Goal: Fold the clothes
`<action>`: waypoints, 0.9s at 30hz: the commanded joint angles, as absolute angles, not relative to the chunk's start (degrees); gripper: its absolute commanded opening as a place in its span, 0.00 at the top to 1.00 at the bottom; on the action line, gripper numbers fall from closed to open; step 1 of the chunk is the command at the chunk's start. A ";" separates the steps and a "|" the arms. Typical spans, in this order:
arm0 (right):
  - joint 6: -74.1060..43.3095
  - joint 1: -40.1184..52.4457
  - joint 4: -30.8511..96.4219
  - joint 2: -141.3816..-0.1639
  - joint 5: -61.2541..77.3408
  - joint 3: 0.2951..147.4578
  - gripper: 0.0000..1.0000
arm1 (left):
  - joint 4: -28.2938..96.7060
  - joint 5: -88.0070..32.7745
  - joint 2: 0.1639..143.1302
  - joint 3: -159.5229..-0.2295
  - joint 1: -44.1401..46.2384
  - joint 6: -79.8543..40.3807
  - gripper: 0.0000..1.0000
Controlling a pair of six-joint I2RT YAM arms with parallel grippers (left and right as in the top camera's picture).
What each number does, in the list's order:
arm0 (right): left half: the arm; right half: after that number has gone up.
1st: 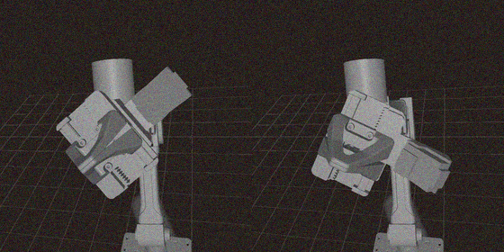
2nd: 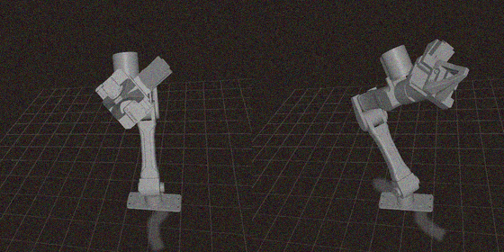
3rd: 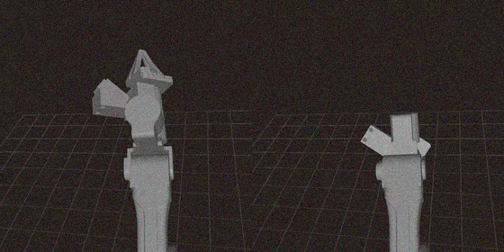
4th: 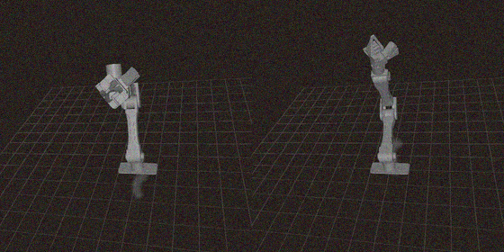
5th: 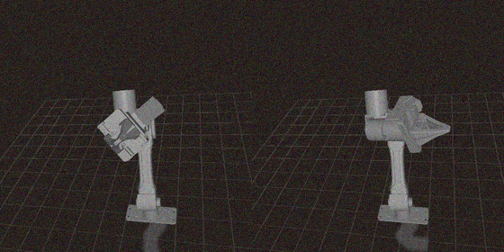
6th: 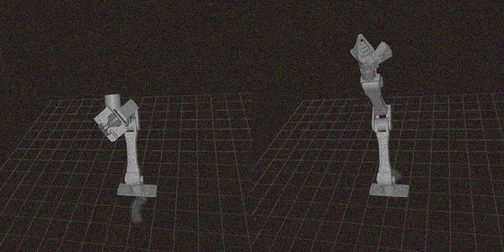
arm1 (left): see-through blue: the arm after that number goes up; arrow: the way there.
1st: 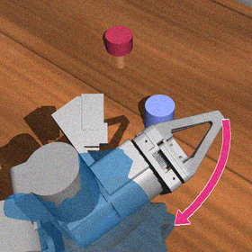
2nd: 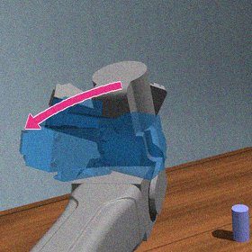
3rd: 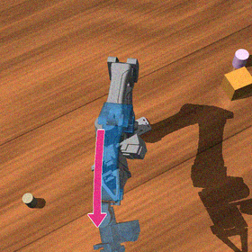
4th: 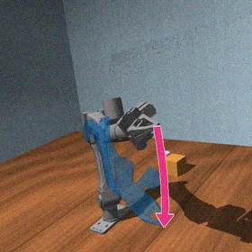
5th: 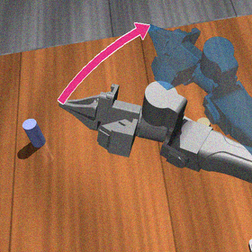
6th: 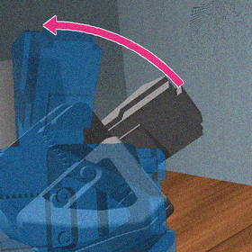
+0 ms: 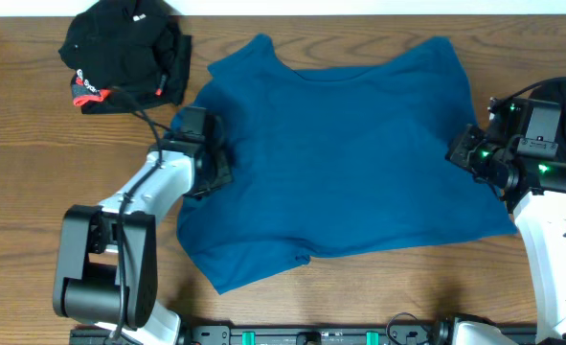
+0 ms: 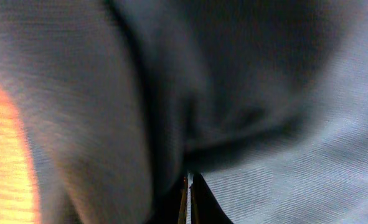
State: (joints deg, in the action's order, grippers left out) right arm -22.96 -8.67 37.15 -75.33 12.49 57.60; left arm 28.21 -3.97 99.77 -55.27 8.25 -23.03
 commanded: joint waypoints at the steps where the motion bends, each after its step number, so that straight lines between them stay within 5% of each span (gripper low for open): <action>1: -21.98 -8.05 37.78 -76.60 6.26 58.17 0.93 | 30.33 0.93 99.92 -55.86 5.54 -22.06 0.94; 17: -22.02 -8.03 37.95 -82.00 2.76 58.17 0.93 | 42.04 24.01 99.83 -57.93 1.30 -25.82 0.94; 23: -21.76 -7.44 37.98 -82.00 1.89 58.17 0.85 | 48.40 28.64 97.86 -63.81 1.30 -30.41 0.92; 27: -20.91 -7.14 37.39 -82.00 1.52 58.17 0.75 | 49.39 29.65 94.72 -66.72 1.30 -31.62 0.83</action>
State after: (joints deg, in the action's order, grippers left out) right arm -22.06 -8.05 37.71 -81.91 2.72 57.60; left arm 49.06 26.00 98.04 -64.23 1.61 -28.77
